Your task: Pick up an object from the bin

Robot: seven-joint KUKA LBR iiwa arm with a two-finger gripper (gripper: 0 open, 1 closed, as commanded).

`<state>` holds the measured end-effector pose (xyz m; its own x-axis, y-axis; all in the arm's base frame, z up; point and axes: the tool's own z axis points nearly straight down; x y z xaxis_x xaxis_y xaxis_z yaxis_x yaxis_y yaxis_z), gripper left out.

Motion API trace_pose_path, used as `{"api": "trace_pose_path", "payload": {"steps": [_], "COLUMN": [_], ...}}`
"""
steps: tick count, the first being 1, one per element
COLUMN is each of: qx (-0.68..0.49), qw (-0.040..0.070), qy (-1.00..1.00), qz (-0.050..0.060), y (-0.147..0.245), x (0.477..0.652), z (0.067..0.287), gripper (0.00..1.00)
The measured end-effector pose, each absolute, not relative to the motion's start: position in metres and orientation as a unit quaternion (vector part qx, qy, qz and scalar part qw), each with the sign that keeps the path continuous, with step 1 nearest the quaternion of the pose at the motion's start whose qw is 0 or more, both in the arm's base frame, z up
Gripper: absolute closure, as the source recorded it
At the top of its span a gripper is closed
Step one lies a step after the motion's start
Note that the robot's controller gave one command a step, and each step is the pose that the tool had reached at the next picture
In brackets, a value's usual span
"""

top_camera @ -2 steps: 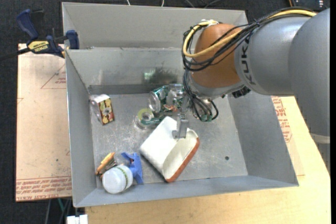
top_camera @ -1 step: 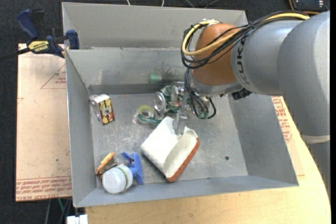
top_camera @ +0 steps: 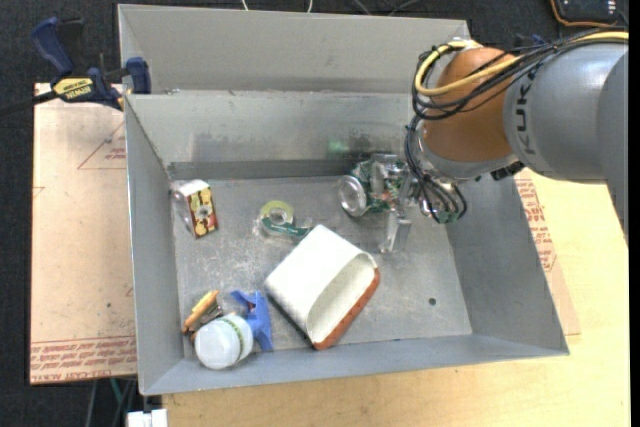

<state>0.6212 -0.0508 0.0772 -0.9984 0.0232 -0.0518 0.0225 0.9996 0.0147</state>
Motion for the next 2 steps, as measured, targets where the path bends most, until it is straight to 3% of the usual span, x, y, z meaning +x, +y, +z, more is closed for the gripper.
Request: {"api": "trace_pose_path", "payload": {"steps": [1, 2], "qx": [0.128, 0.047], "qw": [0.028, 0.035], "qy": [0.991, 0.998], "qz": [0.008, 0.006], "y": [-0.041, -0.068], "x": [0.599, 0.644], "z": [0.077, 0.076], "gripper": [0.00, 1.00]}}
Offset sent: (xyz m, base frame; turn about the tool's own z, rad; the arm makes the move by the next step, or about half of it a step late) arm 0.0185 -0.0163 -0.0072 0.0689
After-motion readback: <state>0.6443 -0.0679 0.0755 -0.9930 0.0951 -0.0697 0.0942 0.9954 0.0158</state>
